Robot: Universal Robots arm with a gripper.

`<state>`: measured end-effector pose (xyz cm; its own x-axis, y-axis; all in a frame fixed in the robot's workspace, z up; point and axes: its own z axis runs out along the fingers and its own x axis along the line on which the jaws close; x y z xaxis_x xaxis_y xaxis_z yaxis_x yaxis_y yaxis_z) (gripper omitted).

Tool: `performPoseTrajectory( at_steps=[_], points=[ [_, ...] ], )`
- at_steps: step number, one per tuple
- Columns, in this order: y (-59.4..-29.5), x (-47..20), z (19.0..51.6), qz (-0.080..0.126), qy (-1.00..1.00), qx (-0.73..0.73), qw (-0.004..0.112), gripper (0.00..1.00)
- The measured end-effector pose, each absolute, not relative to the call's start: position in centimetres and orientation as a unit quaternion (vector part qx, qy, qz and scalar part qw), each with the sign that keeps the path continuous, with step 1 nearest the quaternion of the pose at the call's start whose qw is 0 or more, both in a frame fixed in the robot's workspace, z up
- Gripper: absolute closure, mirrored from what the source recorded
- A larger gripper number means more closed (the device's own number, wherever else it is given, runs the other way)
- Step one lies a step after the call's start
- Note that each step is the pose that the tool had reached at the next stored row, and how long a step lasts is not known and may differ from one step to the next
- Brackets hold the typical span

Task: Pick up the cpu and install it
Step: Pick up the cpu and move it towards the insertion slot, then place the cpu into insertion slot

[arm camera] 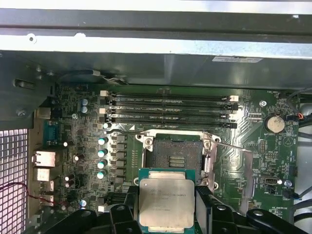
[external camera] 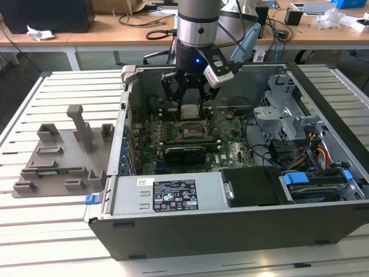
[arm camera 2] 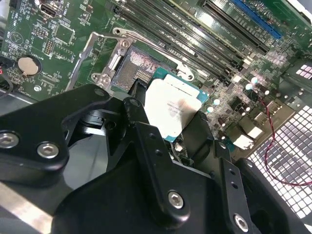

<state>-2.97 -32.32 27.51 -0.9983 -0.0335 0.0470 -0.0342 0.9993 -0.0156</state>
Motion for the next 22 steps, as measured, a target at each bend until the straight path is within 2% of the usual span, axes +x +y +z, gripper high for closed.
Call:
performPoseTrajectory(
  at_steps=[11, 22],
  points=[
    [-32.31, -2.95, 27.51, 0.008, -1.0, 0.013, 0.023, 0.45],
    [-32.31, -2.94, 27.5, 0.006, -0.994, -0.107, 0.024, 0.45]
  ],
)
